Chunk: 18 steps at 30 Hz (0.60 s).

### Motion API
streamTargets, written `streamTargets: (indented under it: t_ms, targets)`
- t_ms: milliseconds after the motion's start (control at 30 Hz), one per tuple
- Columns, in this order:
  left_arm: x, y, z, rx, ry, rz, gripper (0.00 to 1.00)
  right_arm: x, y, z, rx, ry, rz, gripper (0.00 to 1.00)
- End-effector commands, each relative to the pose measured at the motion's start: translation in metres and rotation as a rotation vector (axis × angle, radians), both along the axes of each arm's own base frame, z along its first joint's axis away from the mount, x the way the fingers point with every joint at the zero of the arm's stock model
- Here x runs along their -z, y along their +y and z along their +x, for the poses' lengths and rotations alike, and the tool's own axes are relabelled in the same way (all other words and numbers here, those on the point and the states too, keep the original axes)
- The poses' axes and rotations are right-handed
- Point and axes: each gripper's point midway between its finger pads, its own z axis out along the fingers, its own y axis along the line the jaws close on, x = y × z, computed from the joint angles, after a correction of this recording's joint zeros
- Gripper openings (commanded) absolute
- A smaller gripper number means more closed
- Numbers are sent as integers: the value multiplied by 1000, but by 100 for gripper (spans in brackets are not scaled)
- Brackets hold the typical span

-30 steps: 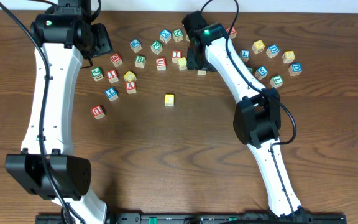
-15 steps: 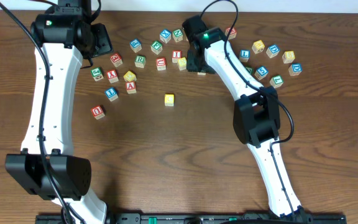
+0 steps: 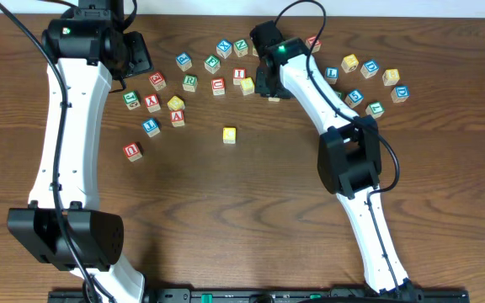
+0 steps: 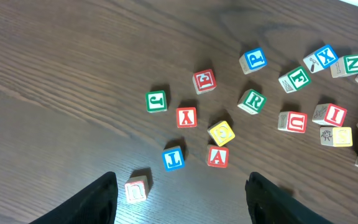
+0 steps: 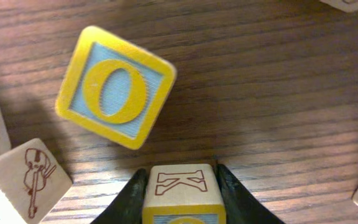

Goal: Spell out CORL
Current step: 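Grasp the yellow O block with the right gripper, then place the O block right of the C block and open the right gripper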

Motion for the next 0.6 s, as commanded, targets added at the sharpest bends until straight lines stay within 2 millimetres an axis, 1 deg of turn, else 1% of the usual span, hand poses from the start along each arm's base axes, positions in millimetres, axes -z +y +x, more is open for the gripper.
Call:
streamTargets:
  t_ms: [0, 233, 367, 433, 567]
  targets:
    - [0, 1, 1, -11, 2, 4, 65, 12, -7, 0, 12, 13, -26, 19]
    - [0, 1, 1, -11, 2, 4, 65, 6, -7, 1, -6, 6, -28, 18]
    - [0, 1, 1, -11, 2, 4, 65, -8, -3, -4, -41, 14, -8, 19]
    - [0, 1, 1, -11, 1, 4, 65, -16, 2, -8, -85, 26, 20, 20]
    - [0, 1, 1, -11, 1, 4, 65, -30, 14, -25, -165, 79, 82, 20]
